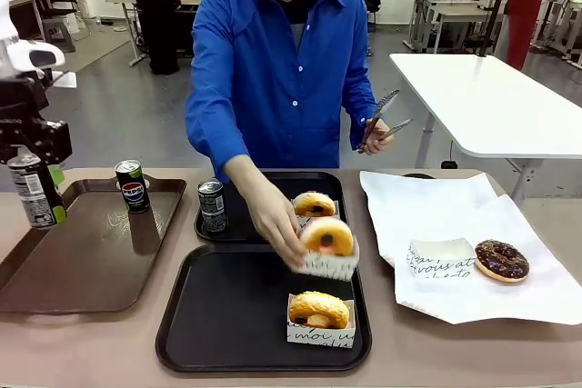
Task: Set up donuts and drinks on trays.
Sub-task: Pick up one Pepsi coke from the Handle tray and place it on the Flat Tray without a Pepsi coke.
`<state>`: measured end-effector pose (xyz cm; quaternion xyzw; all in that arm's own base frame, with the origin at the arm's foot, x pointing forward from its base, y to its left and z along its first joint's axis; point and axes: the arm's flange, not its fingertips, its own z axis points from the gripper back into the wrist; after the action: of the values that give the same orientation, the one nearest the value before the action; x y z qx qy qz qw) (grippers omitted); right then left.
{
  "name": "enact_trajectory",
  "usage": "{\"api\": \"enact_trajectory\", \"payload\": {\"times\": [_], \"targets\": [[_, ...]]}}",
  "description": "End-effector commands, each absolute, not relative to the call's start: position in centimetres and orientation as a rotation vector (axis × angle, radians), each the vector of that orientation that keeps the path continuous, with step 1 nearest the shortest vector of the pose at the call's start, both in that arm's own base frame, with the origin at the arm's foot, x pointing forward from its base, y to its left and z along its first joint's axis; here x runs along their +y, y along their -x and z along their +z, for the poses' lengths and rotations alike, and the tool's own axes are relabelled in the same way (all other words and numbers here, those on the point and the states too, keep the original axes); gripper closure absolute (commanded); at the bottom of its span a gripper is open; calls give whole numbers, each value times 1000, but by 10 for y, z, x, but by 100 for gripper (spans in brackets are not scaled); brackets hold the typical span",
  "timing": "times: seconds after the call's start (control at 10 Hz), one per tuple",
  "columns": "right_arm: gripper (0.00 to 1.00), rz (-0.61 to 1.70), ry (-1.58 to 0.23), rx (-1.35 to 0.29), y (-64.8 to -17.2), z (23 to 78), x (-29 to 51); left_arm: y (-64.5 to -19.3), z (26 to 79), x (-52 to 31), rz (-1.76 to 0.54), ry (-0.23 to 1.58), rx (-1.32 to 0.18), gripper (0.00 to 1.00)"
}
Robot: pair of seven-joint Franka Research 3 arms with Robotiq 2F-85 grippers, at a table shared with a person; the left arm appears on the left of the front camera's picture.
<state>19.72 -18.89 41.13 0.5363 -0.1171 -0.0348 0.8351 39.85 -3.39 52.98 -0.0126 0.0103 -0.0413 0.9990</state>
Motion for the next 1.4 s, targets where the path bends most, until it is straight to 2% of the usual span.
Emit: {"api": "enact_trajectory", "payload": {"times": [0.0, 0.1, 0.7, 0.8, 1.0, 1.3], "targets": [[0, -65, -1163, -274, -200, 413, -187, -387, 541, -30, -134, 66, 8, 100], [0, -65, -1163, -274, -200, 413, -187, -379, 543, -25, -135, 20, 19, 100], [0, -65, -1163, -274, -200, 413, -187, -389, 540, -36, -103, 34, 19, 100], [0, -65, -1163, -274, -200, 413, -187, -387, 537, -35, -116, 33, 38, 42], [0, -65, -1163, -274, -200, 413, -187, -399, 516, -89, -248, 7, 62, 42], [0, -65, -1163, -274, -200, 413, -187, -383, 498, -184, -466, -30, 47, 42]]}}
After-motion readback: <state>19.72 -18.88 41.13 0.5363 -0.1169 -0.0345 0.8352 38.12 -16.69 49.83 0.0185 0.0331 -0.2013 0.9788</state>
